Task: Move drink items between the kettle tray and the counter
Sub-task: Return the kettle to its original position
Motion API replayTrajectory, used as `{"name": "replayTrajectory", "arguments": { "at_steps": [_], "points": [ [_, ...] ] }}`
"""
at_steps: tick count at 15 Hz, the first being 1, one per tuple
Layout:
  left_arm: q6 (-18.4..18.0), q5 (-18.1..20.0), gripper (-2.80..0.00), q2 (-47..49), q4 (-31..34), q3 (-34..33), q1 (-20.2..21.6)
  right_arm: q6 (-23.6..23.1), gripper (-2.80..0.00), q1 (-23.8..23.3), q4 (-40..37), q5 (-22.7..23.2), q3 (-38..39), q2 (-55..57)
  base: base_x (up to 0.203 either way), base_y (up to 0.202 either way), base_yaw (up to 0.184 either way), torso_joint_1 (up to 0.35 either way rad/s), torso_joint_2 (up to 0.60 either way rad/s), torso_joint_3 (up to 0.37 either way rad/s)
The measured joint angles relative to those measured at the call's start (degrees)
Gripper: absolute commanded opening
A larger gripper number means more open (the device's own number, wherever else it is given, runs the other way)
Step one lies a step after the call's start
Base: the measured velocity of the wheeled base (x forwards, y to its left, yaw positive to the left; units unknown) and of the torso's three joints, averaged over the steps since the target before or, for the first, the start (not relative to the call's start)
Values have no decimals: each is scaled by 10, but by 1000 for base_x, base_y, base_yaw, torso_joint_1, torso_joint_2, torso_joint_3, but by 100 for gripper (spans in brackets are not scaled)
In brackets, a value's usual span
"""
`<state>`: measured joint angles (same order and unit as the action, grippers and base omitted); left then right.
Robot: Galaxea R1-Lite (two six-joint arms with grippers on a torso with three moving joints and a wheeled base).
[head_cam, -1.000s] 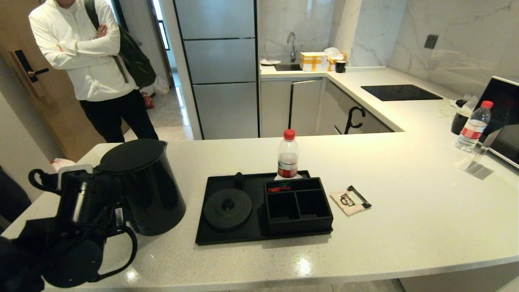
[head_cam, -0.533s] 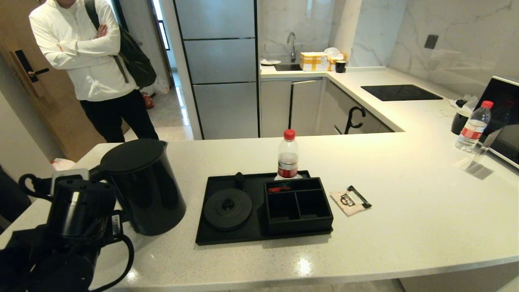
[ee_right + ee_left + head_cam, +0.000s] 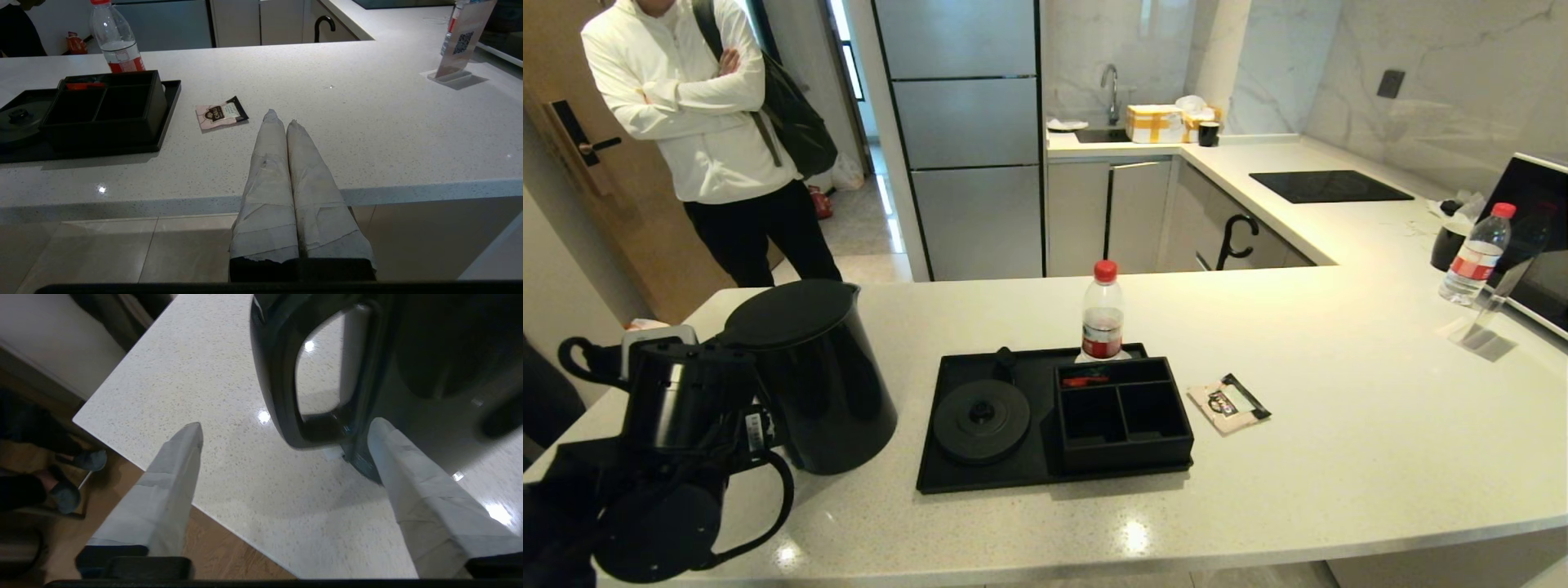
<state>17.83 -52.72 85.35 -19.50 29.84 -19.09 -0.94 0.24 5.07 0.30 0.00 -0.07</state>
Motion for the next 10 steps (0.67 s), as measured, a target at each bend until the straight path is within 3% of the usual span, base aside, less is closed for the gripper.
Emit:
{"name": "replayTrajectory", "arguments": {
  "at_steps": [10],
  "points": [
    [3,4,0,77,-40,32,51,0,-280,0,0,0,0,0,0,0,0,0,0,0]
  ]
}}
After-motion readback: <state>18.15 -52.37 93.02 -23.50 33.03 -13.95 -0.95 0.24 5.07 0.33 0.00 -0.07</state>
